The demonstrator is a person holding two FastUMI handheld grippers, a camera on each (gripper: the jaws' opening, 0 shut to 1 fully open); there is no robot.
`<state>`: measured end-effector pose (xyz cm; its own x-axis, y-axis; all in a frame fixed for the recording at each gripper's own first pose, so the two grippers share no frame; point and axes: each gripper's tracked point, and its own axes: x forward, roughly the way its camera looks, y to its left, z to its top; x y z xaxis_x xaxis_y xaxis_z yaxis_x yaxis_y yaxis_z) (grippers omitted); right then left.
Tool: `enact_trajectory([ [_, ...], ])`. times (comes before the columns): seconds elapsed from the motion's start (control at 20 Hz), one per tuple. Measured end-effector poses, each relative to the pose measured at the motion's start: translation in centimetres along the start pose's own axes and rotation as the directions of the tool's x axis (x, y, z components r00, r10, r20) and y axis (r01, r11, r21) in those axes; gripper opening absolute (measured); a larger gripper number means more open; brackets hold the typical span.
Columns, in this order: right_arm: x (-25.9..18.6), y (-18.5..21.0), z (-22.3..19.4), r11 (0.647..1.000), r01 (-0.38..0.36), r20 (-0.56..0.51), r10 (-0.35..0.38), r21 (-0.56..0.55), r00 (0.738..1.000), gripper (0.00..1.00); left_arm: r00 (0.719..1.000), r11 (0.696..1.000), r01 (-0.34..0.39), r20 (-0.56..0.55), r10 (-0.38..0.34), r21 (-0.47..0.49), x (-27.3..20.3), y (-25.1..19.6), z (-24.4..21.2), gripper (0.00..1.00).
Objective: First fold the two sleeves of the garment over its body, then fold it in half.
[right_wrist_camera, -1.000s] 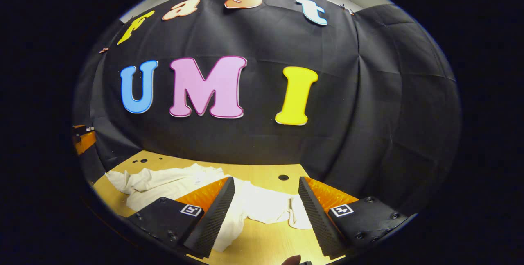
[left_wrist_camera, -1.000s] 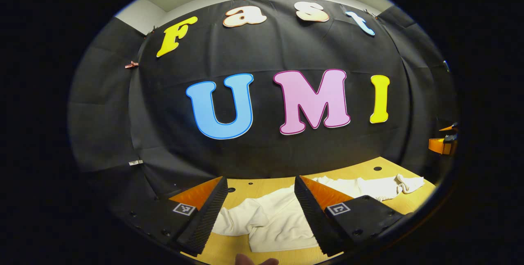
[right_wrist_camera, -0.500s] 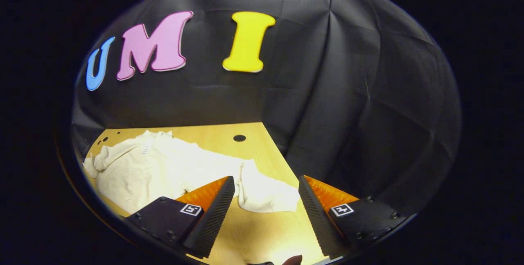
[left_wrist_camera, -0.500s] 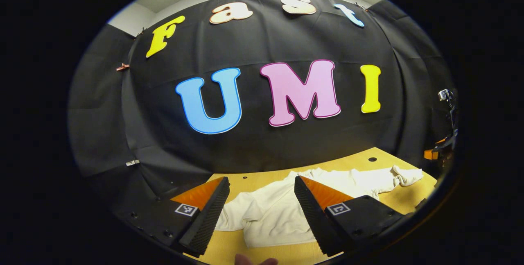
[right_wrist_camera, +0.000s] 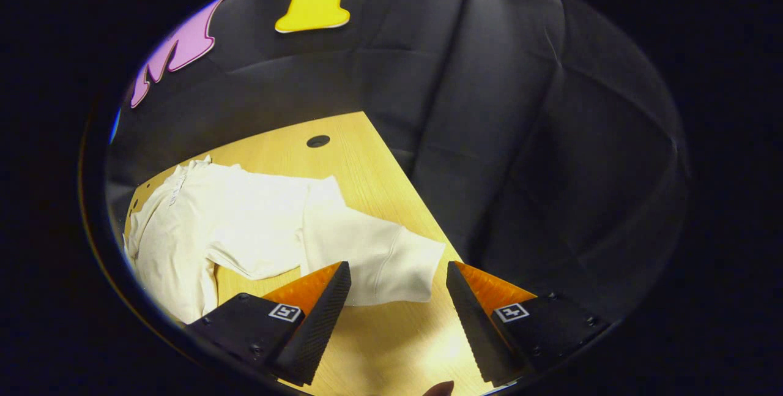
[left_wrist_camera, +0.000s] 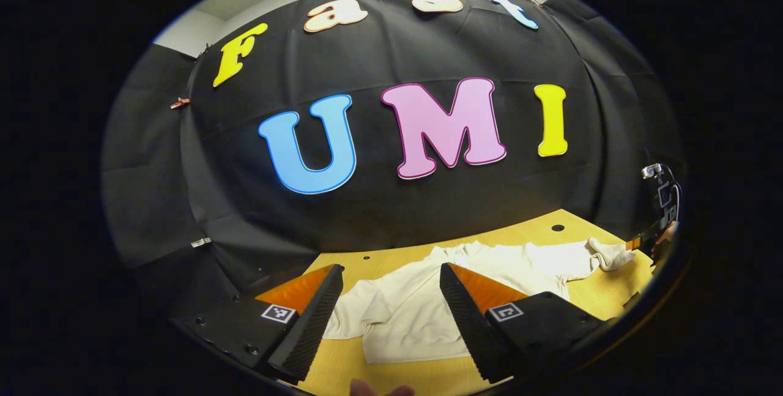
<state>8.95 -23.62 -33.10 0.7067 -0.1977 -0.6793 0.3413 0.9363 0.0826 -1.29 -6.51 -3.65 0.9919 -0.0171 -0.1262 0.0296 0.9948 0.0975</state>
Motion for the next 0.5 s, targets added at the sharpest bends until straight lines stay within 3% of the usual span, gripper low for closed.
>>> enact_trajectory([
  [0.3,2.7,-0.7,-1.8,0.998,0.007,-0.114,0.0,0.058,0.994,0.97,1.0,1.0,-0.023,-0.021,0.023,-0.009,0.1,0.5,-0.5,0.98],
  [0.5,3.8,0.2,-3.5,0.999,-0.009,-0.19,0.014,0.03,0.982,0.95,0.999,0.999,-0.042,-0.025,0.042,-0.007,0.2,1.3,-0.6,0.99],
])
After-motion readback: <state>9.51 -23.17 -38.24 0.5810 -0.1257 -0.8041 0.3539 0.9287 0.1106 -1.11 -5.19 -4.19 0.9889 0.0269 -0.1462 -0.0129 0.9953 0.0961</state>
